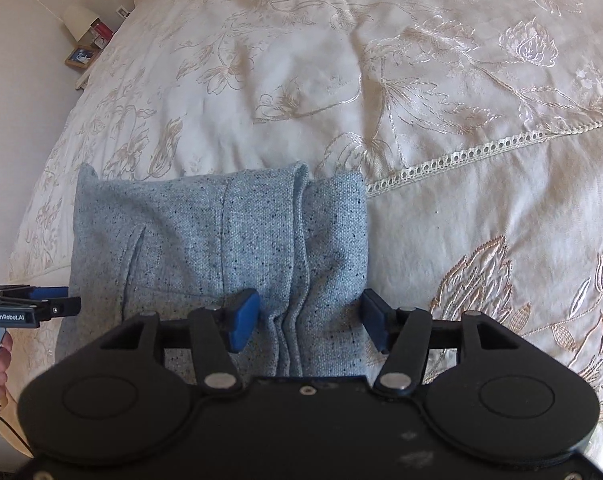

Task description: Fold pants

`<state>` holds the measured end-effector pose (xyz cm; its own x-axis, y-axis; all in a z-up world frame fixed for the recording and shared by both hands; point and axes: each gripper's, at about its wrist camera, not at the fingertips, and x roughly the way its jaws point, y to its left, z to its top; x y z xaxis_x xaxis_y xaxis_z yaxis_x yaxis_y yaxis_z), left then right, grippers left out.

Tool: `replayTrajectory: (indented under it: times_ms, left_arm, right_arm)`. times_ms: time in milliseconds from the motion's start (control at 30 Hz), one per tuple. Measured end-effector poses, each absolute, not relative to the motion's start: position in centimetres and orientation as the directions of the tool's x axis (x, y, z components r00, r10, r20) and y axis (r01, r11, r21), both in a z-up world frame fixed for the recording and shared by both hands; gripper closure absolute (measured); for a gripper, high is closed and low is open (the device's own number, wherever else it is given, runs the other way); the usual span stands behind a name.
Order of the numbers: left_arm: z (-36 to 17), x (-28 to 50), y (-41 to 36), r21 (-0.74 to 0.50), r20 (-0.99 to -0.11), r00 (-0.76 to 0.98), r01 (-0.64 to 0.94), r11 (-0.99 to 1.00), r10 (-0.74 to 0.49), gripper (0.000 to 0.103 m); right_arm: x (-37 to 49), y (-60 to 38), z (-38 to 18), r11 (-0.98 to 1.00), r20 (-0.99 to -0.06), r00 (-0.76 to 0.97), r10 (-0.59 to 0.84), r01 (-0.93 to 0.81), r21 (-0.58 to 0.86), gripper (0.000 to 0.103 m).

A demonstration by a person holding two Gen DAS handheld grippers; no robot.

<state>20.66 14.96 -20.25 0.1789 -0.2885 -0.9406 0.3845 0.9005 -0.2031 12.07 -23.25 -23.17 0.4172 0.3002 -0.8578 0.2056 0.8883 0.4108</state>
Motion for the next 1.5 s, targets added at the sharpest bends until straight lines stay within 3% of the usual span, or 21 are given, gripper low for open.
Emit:
replayTrajectory:
  times_ms: [233,267,300,333,367,400,433,467,600,700,967,1200,1233,1267,1333,1367,1433,1500]
  left_arm:
    - [-22.0,21.3,14.0,-0.296,-0.919,0.147,0.353,0.888,-0.365,0.004]
    - [-22.1,21.3,13.7,-0.326,-0.912,0.131,0.345,0.88,-0.389,0.006]
    - [-22.0,21.1,13.4,-0.344,-0.906,0.125,0.344,0.874,-0.405,0.011]
    - [-21.8,20.8,13.0,-0.357,-0.898,0.126,0.352,0.865,-0.422,0.031]
    - [-21.3,20.5,12.5,-0.341,-0.901,0.135,0.364,0.867,-0.412,0.041]
    - [-20.9,20.3,12.1,-0.319,-0.906,0.148,0.379,0.869,-0.397,0.046]
    - [-20.5,19.9,11.9,-0.297,-0.909,0.167,0.387,0.873,-0.383,0.063]
    - [-20.0,19.7,11.9,-0.274,-0.913,0.186,0.379,0.884,-0.363,0.072]
    - [-17.5,18.3,12.4,-0.229,-0.908,0.264,0.338,0.913,-0.325,0.078]
    - [-15.0,16.8,12.5,-0.152,-0.894,0.347,0.359,0.921,-0.283,0.092]
    - [-9.6,18.3,16.4,-0.103,-0.845,0.478,0.293,0.951,-0.239,0.093]
    - [-7.2,26.3,20.7,-0.034,-0.814,0.56,0.222,0.975,-0.156,0.092]
    - [-7.9,27.7,21.1,-0.022,-0.82,0.556,0.203,0.979,-0.134,0.087]
    - [-9.0,29.2,21.4,-0.002,-0.836,0.54,0.169,0.986,-0.094,0.074]
    - [-11.6,31.7,22.2,0.058,-0.878,0.479,0.078,0.995,0.014,0.078]
    - [-12.7,32.3,22.9,0.079,-0.889,0.454,0.027,0.997,0.058,0.084]
    - [-13.6,32.5,24.0,0.076,-0.897,0.434,-0.025,0.997,0.079,0.084]
    - [-13.7,31.5,24.8,0.05,-0.901,0.43,-0.03,0.998,0.058,0.083]
  right_arm:
    - [11.8,-22.6,-23.3,0.884,-0.847,0.45,0.284,0.22,0.413,0.045]
    - [11.9,-22.3,-23.3,0.885,-0.846,0.451,0.284,0.215,0.412,0.047]
    - [11.9,-22.1,-23.2,0.886,-0.843,0.454,0.289,0.206,0.415,0.053]
    - [11.8,-21.9,-23.0,0.884,-0.84,0.457,0.292,0.206,0.419,0.06]
    - [11.8,-21.8,-22.8,0.879,-0.834,0.461,0.303,0.203,0.431,0.074]
    - [11.7,-21.5,-22.4,0.877,-0.831,0.465,0.304,0.204,0.435,0.078]
    - [11.5,-21.2,-21.9,0.885,-0.834,0.469,0.289,0.202,0.42,0.08]
    - [11.4,-20.9,-21.3,0.894,-0.837,0.473,0.275,0.196,0.404,0.082]
    - [10.6,-19.3,-18.3,0.919,-0.827,0.517,0.223,0.171,0.355,0.084]
    - [10.1,-17.8,-15.3,0.935,-0.806,0.553,0.21,0.126,0.33,0.085]
    - [13.4,-14.2,-9.5,0.937,-0.736,0.618,0.277,-0.003,0.35,0.086]
    - [24.0,-10.0,-7.9,0.898,-0.669,0.649,0.362,-0.05,0.437,0.086]
    - [25.6,-9.4,-8.4,0.897,-0.666,0.654,0.359,-0.045,0.439,0.086]
    - [27.5,-8.8,-9.4,0.898,-0.669,0.658,0.345,-0.024,0.44,0.085]
    - [30.2,-8.0,-11.8,0.912,-0.714,0.642,0.279,0.055,0.406,0.082]
    - [31.8,-7.4,-13.3,0.943,-0.78,0.603,0.168,0.131,0.305,0.082]
    - [33.3,-6.2,-14.8,0.976,-0.834,0.552,-0.005,0.185,0.117,0.082]
    - [33.1,-5.6,-14.8,0.975,-0.825,0.565,0.015,0.174,0.137,0.082]
